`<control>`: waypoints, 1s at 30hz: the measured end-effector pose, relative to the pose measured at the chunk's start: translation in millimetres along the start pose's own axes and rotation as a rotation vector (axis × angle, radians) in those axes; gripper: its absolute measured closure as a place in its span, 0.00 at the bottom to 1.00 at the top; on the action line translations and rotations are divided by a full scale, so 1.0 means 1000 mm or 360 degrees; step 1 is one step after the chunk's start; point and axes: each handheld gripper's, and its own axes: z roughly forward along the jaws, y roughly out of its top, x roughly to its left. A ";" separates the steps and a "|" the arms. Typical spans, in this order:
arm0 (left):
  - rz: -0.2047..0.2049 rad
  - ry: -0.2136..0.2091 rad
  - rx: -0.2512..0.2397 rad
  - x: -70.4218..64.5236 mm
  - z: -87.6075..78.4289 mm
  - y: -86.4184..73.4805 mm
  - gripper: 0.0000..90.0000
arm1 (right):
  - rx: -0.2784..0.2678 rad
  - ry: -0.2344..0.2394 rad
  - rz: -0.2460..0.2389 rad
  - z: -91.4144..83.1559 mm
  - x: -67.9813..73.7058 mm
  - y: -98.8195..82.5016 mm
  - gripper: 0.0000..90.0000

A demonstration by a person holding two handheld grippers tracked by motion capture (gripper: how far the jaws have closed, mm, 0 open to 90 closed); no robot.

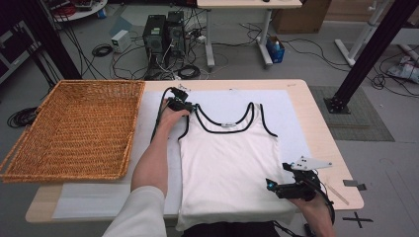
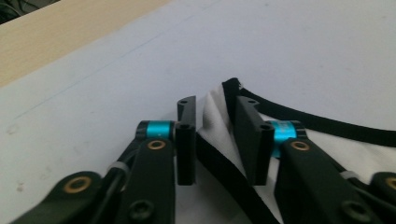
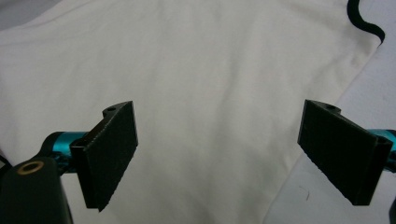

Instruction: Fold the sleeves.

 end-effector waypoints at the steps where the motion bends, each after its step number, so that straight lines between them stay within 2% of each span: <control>1: -0.0001 -0.0013 -0.0001 0.000 0.000 0.000 0.86 | 0.0001 0.0001 0.0002 0.000 0.000 0.000 0.13; 4: -0.0011 -0.0033 -0.0005 -0.001 -0.001 0.001 0.93 | 0.0007 -0.0001 0.0002 0.000 -0.001 -0.001 0.13; 10: 0.0012 -0.0044 -0.0032 -0.004 -0.008 0.005 0.94 | 0.0011 -0.0002 0.0000 0.000 -0.001 -0.002 0.13; 14: 0.0023 -0.0068 -0.0091 -0.012 -0.018 0.011 0.94 | 0.0009 0.0002 -0.0010 -0.001 -0.001 -0.002 0.13; 17: 0.0086 -0.0090 -0.0178 -0.028 -0.032 0.016 0.94 | -0.0006 0.0006 0.0002 -0.001 -0.001 -0.002 0.13; 22: 0.0215 -0.0122 -0.0240 -0.059 -0.057 0.014 0.94 | -0.0012 0.0019 -0.0003 0.000 -0.001 -0.004 0.13; 30: 0.0261 -0.0160 -0.0285 -0.095 -0.086 -0.005 0.94 | -0.0015 0.0036 -0.0006 0.000 0.002 -0.006 0.13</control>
